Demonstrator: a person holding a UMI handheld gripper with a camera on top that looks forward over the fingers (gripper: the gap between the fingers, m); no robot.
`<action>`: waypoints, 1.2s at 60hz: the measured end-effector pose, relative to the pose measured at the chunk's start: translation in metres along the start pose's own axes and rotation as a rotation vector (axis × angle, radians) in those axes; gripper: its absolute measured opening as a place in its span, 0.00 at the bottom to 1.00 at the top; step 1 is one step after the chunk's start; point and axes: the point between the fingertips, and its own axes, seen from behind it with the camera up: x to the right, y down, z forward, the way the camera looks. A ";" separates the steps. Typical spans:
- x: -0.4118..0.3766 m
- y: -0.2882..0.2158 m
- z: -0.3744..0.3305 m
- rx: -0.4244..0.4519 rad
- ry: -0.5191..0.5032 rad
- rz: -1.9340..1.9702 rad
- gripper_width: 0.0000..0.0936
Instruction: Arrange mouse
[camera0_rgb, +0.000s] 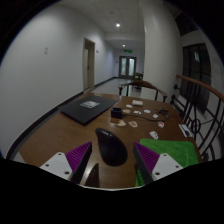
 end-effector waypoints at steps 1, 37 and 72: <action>0.002 -0.001 0.004 -0.004 0.006 -0.004 0.91; -0.005 -0.038 0.066 0.014 -0.061 -0.036 0.23; 0.207 0.034 -0.026 -0.001 0.276 0.054 0.22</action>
